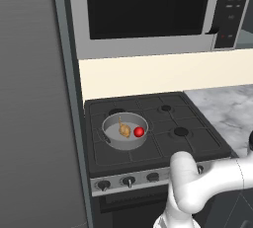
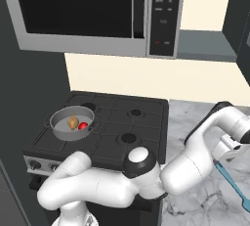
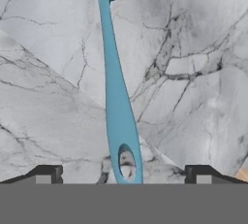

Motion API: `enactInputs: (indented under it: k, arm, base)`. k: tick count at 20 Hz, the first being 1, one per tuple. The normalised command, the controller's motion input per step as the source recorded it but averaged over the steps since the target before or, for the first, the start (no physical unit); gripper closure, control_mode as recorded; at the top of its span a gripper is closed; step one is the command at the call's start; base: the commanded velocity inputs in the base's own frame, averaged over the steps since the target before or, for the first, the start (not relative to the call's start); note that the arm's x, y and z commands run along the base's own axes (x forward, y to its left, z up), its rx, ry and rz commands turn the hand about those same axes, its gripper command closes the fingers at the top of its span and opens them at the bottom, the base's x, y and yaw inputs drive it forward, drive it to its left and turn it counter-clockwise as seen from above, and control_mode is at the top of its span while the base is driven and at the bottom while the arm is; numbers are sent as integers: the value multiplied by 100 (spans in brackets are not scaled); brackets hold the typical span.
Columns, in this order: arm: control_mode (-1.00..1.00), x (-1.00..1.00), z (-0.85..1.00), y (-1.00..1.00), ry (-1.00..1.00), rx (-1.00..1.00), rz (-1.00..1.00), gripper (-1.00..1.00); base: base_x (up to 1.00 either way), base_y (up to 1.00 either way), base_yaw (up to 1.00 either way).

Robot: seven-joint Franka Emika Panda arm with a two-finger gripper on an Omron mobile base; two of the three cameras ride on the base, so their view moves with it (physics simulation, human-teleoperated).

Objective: Put the onion and tomato in the pot. Retrieve the spatula and lightly stir the vegetables in the pot.

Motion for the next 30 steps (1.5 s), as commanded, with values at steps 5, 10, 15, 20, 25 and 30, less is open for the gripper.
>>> enactInputs:
  k: [5,10,15,20,25,30]
  arm:
    - [-100,0,-29,0,0,0,0,-100]
    - [-100,0,-32,0,0,0,0,-100]
    - [-100,0,-20,0,0,0,0,-100]
    - [-100,0,0,0,0,0,0,-100]
    - [-100,0,0,0,0,0,0,100]
    - [-100,0,0,0,0,0,0,100]
  base:
    - [0,0,0]
    - [0,0,0]
    - [0,0,0]
    - [0,0,0]
    - [0,0,0]
    - [0,0,0]
